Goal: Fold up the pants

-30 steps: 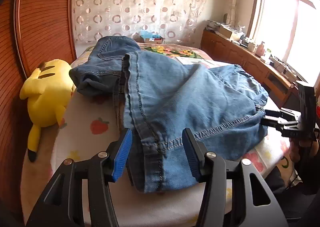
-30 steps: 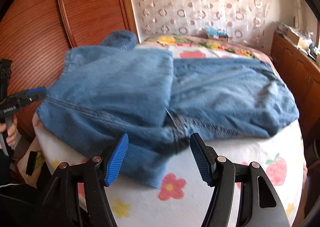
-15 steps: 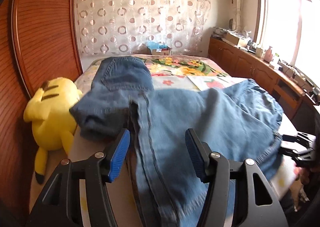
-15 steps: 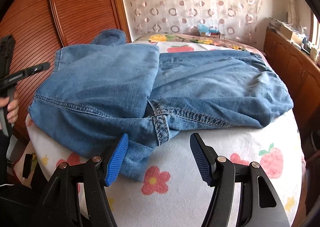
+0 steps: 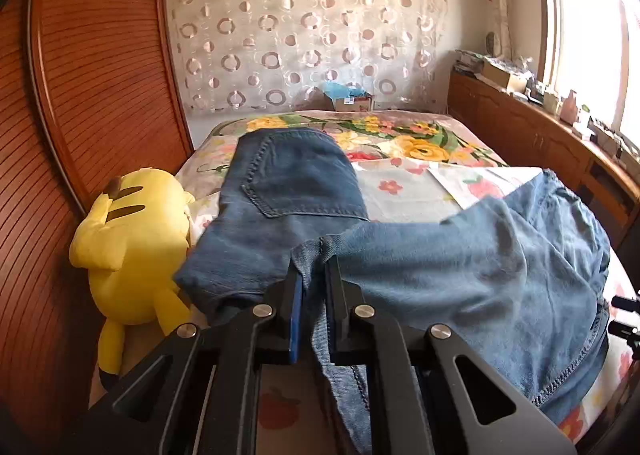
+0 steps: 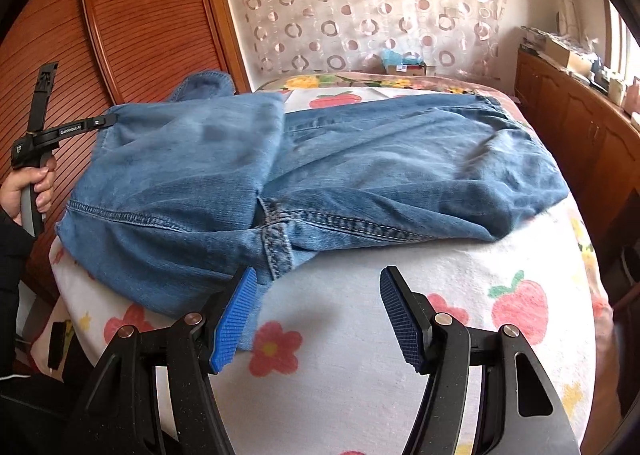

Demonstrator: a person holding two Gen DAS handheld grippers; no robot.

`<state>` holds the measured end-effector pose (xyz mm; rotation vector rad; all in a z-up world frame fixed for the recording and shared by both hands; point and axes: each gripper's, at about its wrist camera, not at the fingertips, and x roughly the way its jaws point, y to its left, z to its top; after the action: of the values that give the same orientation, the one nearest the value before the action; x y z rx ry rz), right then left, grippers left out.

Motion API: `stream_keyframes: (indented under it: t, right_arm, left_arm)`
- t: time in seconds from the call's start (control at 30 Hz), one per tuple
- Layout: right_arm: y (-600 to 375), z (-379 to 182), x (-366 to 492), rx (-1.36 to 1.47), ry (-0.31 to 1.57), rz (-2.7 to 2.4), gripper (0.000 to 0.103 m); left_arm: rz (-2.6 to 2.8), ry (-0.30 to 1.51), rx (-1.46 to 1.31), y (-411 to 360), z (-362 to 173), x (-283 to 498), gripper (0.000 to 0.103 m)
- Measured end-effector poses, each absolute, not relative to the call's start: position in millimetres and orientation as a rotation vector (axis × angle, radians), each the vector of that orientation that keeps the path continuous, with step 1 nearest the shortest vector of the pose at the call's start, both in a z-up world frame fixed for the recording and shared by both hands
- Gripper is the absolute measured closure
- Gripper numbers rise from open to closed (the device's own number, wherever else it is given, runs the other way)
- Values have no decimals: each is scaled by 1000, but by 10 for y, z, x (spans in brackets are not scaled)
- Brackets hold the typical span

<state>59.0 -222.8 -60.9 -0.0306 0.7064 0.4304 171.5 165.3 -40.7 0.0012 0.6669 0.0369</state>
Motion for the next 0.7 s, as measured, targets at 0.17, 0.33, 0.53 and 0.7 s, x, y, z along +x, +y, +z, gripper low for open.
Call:
stream_keyframes:
  t: [0.17,0.33,0.53,0.7]
  right_arm:
    - [-2317,-598,556,-15,697,407,37]
    - [-2431,-574,566,-5,693,371,37]
    - [-2593,-552,577,13,688,328,37]
    - [-2724,-502,616,12,671,281,37]
  left_arm:
    - [20,687,-1,1616,-355,1674,81]
    - [-22,647,9,1405,-248,1540,42]
    - [-107,605,30,984,-142,1364,23]
    - [-183,601,32,710,-118,1280,23]
